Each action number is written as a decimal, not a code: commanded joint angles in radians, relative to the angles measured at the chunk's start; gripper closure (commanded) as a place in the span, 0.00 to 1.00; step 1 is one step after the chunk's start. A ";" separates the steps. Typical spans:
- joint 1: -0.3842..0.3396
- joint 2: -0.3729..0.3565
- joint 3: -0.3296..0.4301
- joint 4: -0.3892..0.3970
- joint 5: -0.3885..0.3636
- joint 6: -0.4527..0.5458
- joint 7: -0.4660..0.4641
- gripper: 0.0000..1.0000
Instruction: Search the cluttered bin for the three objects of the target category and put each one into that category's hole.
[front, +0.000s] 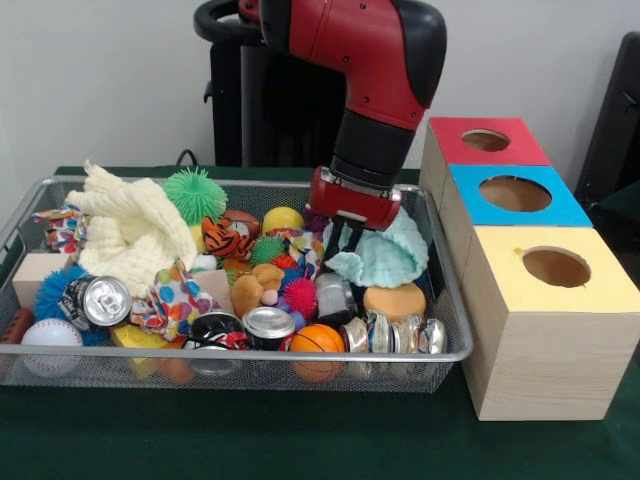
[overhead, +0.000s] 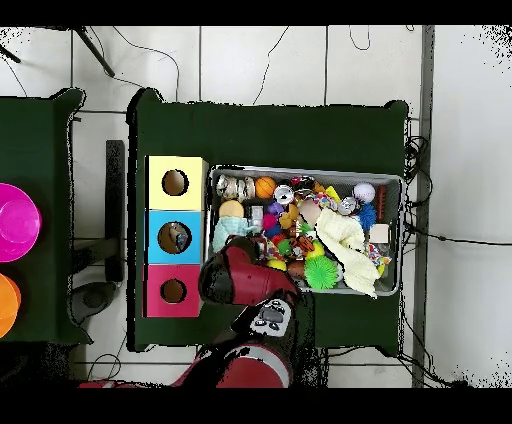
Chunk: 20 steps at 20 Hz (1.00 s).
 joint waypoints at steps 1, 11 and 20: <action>0.273 0.164 -0.304 -0.090 0.193 0.200 0.189 1.00; 0.181 -0.123 -0.190 -0.089 0.058 0.452 0.040 1.00; 0.074 -0.473 -0.105 -0.063 -0.016 0.805 -0.105 1.00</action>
